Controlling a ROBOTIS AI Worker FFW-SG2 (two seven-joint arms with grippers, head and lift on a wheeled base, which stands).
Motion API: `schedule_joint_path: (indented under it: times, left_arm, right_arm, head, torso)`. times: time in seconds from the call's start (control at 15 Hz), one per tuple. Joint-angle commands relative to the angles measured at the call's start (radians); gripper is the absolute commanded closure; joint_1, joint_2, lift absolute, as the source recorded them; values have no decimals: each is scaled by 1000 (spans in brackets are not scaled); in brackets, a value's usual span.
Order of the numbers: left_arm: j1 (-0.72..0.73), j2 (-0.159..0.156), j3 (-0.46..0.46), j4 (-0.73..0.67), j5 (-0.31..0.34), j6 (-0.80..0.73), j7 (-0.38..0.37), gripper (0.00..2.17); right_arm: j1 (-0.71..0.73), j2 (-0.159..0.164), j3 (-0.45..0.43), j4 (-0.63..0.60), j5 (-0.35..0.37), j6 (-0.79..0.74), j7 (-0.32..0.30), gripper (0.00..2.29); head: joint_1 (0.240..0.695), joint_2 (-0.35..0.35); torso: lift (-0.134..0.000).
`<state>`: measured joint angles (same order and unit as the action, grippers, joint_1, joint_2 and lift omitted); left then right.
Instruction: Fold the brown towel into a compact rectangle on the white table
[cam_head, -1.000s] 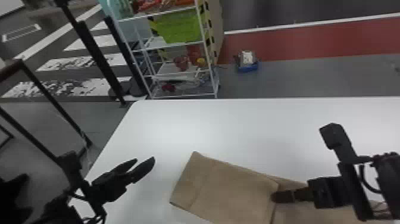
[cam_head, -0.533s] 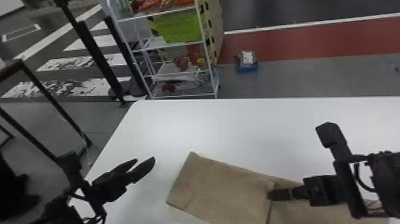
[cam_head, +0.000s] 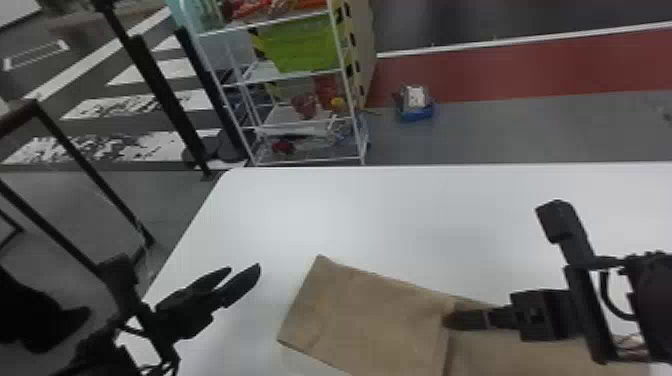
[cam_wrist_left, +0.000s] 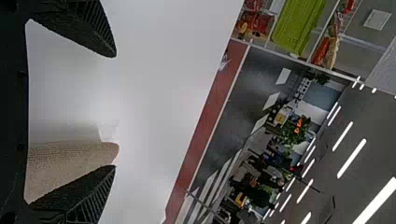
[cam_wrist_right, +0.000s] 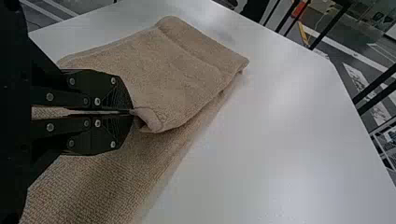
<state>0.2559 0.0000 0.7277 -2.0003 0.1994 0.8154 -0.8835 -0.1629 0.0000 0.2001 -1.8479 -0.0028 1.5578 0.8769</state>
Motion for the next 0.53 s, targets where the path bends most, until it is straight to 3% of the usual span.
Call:
schedule_joint_path:
  times: [0.0, 0.33, 0.47]
  left_arm:
    - [-1, -3, -1, -2, 0, 0, 0, 19]
    - [-1, -3, -2, -5, 0, 0, -2, 19]
    - [-1, -3, 2, -12, 5, 0, -3, 19]
  right_arm:
    - [8, 1, -18, -47, -20, 14, 5, 1085]
    - [62, -2, -57, -195, -43, 14, 7, 1085]
    - [103, -31, -68, -232, -48, 14, 8, 1085]
  head:
    - [695, 350]
    - [695, 350]
    - [695, 350]
  torso:
    - [-124]
    - [-124]
    - [-124]
